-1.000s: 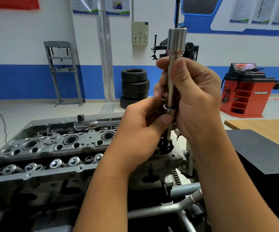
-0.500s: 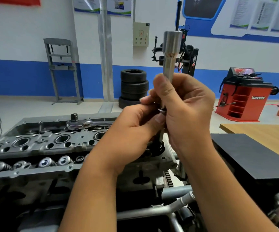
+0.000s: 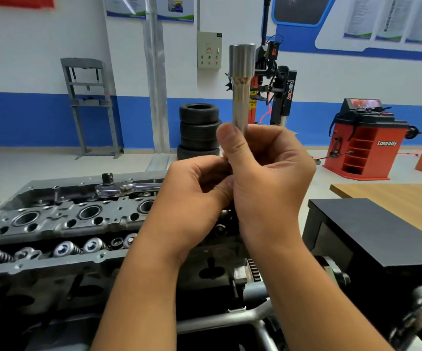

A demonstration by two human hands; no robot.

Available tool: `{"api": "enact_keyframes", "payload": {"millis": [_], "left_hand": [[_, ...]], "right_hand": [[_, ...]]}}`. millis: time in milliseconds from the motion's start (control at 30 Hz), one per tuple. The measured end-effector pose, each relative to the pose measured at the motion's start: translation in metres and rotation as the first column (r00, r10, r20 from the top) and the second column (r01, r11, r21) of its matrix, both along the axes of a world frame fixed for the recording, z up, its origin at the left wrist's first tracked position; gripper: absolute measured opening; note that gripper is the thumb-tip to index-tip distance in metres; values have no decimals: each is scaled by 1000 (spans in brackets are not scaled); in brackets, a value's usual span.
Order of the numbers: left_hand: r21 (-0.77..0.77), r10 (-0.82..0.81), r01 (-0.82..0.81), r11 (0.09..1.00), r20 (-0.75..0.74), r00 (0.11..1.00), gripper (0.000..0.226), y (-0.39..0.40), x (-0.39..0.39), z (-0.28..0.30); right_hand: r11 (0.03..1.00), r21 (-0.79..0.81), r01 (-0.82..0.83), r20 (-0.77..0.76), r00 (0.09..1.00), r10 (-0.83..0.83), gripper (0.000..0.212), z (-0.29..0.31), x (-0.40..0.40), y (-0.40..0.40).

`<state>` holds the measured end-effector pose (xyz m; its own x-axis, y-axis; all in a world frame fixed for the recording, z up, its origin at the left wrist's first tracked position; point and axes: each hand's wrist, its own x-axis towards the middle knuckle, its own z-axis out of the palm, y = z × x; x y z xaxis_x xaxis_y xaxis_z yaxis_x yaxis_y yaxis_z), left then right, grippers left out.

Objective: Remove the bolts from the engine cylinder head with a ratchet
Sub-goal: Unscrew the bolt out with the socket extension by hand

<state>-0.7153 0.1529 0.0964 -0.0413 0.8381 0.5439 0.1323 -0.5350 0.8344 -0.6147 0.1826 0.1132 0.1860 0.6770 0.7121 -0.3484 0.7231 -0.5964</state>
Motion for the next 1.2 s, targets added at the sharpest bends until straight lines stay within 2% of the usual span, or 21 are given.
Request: {"api": "enact_keyframes", "payload": {"millis": [67,200,333,433,533,600,667,833,967,1133,1200], "left_hand": [[13,0,0,1000,-1,1000,26,0,0,-1],[-21,-99,99,995,-18,995,24,-3,3,-2],[16,-59,58,998,20,998,25,-5,4,-1],[75,6,-7,997,14,1000,33,-4,3,-2],[68,43,-43,997,2,999,26,-4,2,-3],[71,83,-82,994,-17,996,22,-3,2,-3],[81,99,-95,992,-37,994,29,-4,2,-3],[34,-60,61,998,-31,998,28,-9,4,0],[43,12,-9,999,-52,999,29,-6,8,1],[93,117,-112,989,-48,992,24,-6,9,0],[66,55,-51,997,-53,997,23,-8,9,1]], "right_hand": [[999,-8,44,-2,999,-44,15,-1,-1,1],[996,7,94,46,994,-95,16,2,-2,7],[1000,-1,-17,87,996,17,28,3,-6,9],[983,-83,-163,78,983,169,42,5,-6,10],[962,-99,-256,31,965,260,40,8,-2,10],[971,-58,-232,15,972,233,26,7,-1,7],[986,-33,-166,0,986,166,17,6,-1,6],[997,30,-66,80,995,63,24,7,0,8],[985,-44,-167,107,979,171,37,10,6,8],[985,-41,-166,-31,986,165,18,7,3,3],[993,-13,-114,-22,993,113,20,5,1,4]]}}
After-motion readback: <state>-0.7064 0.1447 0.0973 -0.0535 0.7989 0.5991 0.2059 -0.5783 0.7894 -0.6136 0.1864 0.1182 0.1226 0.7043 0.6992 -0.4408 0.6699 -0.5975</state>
